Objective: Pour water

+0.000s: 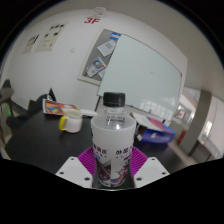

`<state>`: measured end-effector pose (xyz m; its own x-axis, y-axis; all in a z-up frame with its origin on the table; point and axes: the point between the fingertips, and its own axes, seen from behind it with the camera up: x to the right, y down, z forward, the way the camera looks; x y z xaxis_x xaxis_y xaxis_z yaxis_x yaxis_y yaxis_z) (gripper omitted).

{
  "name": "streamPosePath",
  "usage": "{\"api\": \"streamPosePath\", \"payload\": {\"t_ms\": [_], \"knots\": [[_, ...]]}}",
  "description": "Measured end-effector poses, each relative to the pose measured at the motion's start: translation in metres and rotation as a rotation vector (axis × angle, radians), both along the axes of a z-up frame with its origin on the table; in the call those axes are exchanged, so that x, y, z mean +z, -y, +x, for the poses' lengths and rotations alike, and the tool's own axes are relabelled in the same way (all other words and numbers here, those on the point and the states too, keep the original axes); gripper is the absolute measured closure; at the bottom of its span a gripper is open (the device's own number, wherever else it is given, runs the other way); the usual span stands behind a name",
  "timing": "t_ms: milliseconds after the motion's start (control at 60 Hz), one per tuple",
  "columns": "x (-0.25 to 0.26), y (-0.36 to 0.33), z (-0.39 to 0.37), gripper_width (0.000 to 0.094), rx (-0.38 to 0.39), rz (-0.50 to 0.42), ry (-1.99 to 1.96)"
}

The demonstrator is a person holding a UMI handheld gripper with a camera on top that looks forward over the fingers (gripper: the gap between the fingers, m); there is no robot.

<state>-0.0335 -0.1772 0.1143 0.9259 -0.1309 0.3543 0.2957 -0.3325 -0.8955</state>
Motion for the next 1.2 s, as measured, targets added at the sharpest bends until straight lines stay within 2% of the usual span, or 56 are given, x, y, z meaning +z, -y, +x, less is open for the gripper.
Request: {"api": "streamPosePath", "payload": {"t_ms": [117, 200, 300, 400, 483, 650, 750, 833, 1017, 1133, 1200], "knots": [[0.062, -0.034, 0.057, 0.0543, -0.069, 0.030, 0.241], [0.118, -0.065, 0.081, 0.0542, -0.085, 0.065, 0.453], [0.174, -0.113, 0.084, 0.0542, -0.067, 0.103, 0.734], [0.207, -0.162, 0.058, 0.0544, -0.003, 0.123, 1.023], [0.200, -0.201, 0.022, 0.0546, 0.094, 0.108, 1.251], [0.148, -0.257, -0.045, 0.0544, 0.334, 0.064, 1.693], [0.112, -0.277, -0.063, 0.0539, 0.430, 0.034, 1.844], [0.089, -0.287, -0.074, 0.0539, 0.477, 0.015, 1.926], [0.067, -0.291, -0.073, 0.0541, 0.519, 0.001, 1.903], [0.078, -0.287, -0.078, 0.0540, 0.527, 0.048, 1.825], [0.098, -0.284, -0.077, 0.0542, 0.501, 0.075, 1.698]]}}
